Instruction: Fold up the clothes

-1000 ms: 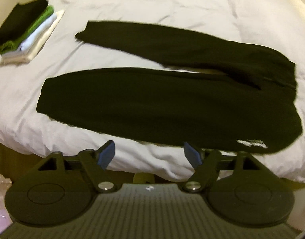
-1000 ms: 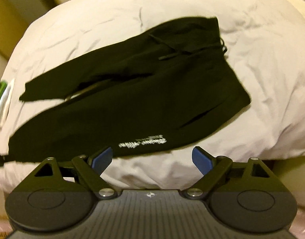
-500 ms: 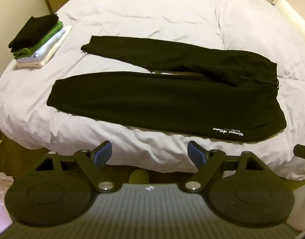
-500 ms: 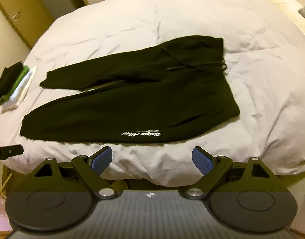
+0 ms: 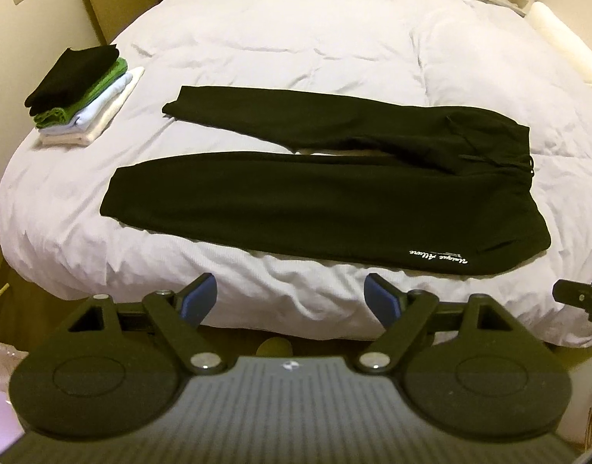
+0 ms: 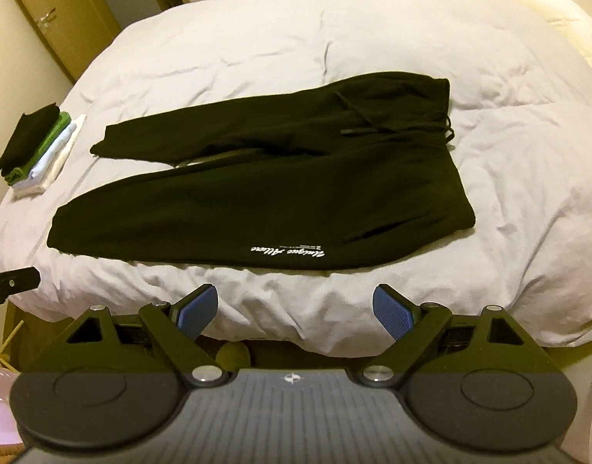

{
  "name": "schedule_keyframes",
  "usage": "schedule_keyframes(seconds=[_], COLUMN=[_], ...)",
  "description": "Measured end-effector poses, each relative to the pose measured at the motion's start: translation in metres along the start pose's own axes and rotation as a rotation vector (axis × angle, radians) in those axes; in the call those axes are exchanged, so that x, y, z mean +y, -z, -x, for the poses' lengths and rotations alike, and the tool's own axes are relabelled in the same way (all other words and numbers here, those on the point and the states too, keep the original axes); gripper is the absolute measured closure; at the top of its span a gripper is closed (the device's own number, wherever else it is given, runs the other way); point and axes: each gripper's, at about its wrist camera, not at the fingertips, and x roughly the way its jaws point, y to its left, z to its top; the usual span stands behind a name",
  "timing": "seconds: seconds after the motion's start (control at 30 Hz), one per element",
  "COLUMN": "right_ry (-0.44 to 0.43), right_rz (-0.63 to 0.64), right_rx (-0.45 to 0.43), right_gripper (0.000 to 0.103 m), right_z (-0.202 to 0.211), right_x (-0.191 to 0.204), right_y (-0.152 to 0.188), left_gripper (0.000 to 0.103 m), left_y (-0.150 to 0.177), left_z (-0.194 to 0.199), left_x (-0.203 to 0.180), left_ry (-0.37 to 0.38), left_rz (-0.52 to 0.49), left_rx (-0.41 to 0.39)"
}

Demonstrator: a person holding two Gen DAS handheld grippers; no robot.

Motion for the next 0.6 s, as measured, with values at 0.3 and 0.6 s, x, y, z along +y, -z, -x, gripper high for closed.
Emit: schedule_keyframes(seconds=[0.3,0.6], right_ry=[0.022,0.016], right_rz=[0.014,0.024], right_rx=[0.009,0.012], right_gripper=[0.014,0.014], right_z=[0.0001,-0.0016], right_x=[0.0046,0.0039], right_y=[0.0041,0.0041], left_gripper=[0.021,0.021], left_y=[0.0026,0.0026], left_z=[0.001,-0.0005], left_x=[0.0025,0.0], left_ry=[0.003,-0.002], left_rz=[-0.012,-0.012], left_rx=[-0.004,0.004])
